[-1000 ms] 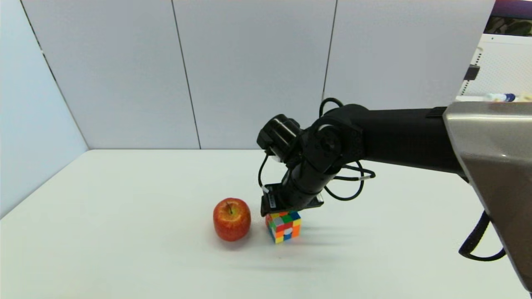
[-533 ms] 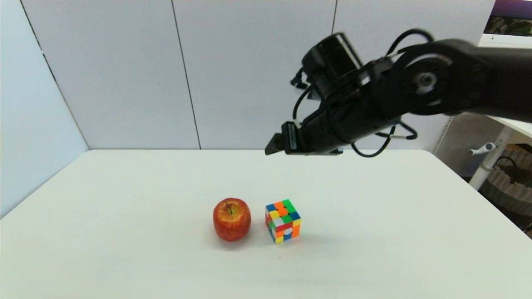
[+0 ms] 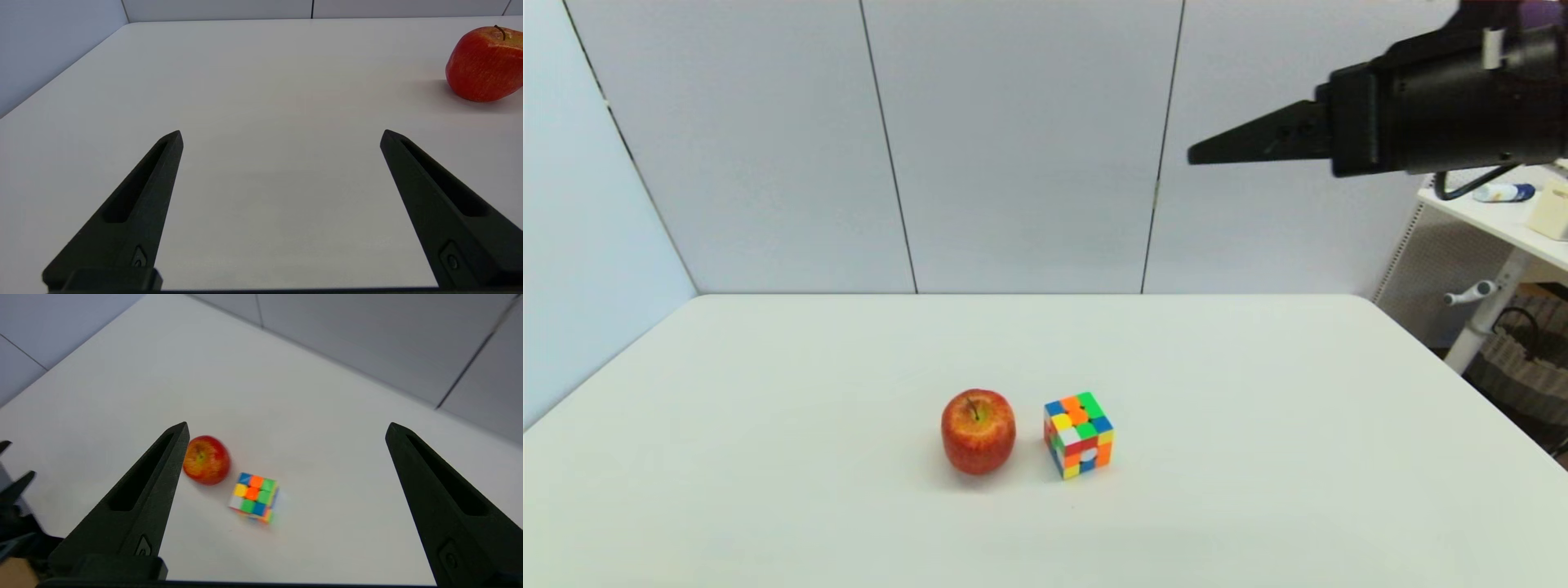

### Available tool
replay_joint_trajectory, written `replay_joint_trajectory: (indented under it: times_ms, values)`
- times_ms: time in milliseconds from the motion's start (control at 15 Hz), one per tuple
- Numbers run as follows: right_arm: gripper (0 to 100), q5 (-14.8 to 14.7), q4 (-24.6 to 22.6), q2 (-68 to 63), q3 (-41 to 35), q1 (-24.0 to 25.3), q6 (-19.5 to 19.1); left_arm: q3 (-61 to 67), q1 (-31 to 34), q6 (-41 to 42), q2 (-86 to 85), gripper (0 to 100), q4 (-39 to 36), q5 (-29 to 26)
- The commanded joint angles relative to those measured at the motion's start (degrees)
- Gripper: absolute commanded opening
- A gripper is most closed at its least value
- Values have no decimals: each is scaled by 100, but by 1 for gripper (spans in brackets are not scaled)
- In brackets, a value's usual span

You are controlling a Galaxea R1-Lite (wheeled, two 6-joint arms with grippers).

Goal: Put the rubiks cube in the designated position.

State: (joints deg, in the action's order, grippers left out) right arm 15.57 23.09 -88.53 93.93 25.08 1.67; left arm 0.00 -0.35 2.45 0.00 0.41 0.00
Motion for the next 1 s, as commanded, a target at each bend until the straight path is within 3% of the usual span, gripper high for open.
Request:
replay_joint_trajectory:
  times_ms: [67,467,733,1000]
  values:
    - [100,254,-604,1663,-1817,-1049,-378,0,0,1,0,100,2,0]
    - [100,-124,-577,3773,-4612,-1752,-413,0,0,1,0,100,2,0]
    - [100,-98,-665,5030,-6290,-2130,-659,0,0,1,0,100,2,0]
    - [100,-115,-1404,6199,-7784,-2270,-773,0,0,1,0,100,2,0]
